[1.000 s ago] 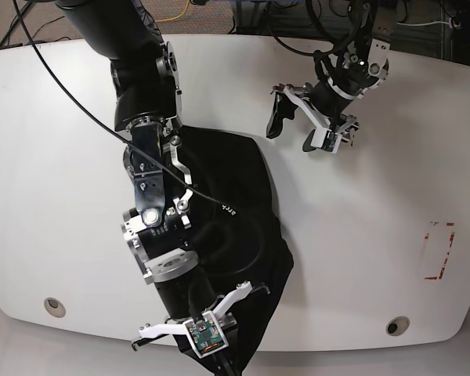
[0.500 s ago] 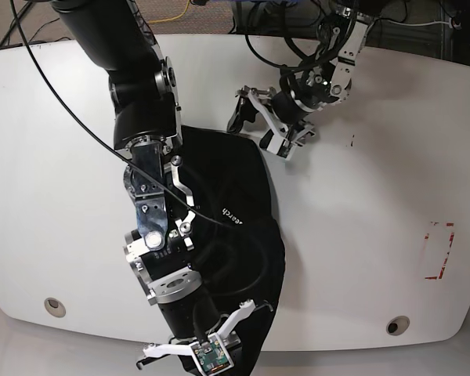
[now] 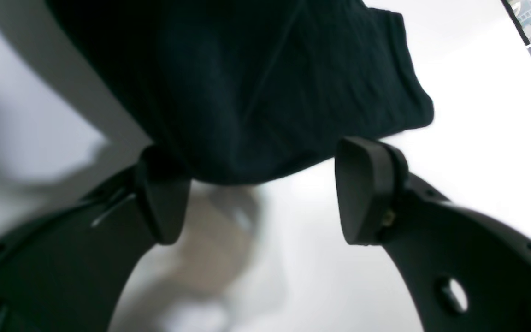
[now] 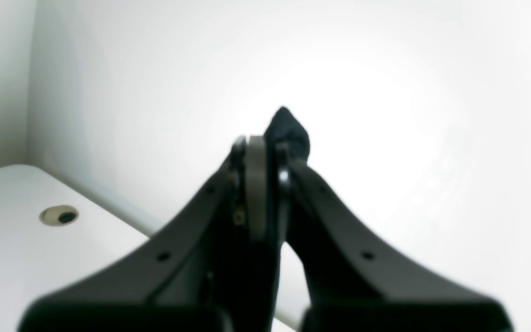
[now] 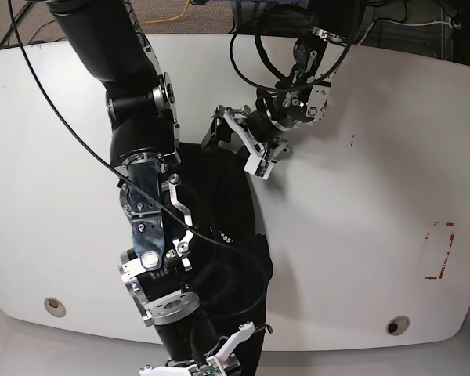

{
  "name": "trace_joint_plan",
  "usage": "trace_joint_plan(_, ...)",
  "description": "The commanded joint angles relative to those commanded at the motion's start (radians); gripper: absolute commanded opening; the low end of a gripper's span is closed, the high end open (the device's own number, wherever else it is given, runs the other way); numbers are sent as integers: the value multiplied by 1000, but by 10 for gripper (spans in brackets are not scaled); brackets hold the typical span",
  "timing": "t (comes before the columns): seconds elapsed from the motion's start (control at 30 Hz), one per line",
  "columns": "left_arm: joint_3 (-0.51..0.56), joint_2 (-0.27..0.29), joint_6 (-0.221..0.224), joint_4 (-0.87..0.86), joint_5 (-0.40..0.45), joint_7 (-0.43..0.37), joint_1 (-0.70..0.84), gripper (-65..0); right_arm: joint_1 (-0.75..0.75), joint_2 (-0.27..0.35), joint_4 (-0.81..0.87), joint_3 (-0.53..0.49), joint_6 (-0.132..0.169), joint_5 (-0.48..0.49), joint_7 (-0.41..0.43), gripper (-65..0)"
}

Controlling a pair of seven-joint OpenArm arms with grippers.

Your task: Layout the t-shirt on the table in an organized manner, then fold the t-shirt properly

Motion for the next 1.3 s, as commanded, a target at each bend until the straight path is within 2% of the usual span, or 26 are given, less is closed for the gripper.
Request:
trace_joint_plan(0.13,-5,8,0,-44,0,0,-23,-550,3,0,2,0,0,-2,-3,-650)
trace_joint_plan(0.2,-5,9,0,-57,-2,0,-31,-589,3,0,3,0,0,-2,-3,-650)
trace_joint_plan(0.37,-5,9,0,-48,-3,0,-29,-529,-3,-2,8,0,0,-2,-3,-650)
trace_joint_plan(0.6,-44,5,0,46,-3,-23,21,-287,-5,-2,8,2,0,-2,-3,-650)
trace_joint_plan(0.73,-83,3,0,97,-2,-40,51,-210,-5,-3,8,2,0,-2,-3,-650)
trace_joint_plan(0.93,-118,5,2,58,0,-41,41,-201,-17,-3,8,2,0,-2,-3,-650)
trace_joint_plan(1.1,-118,11,2,-26,-2,-41,-44,-201,-18,-5,8,2,-2,-2,-3,-650)
trace_joint_plan(1.3,-120,63,2,-170,-2,-55,-140,-203,-9,-5,6,2,-2,-2,-3,-650)
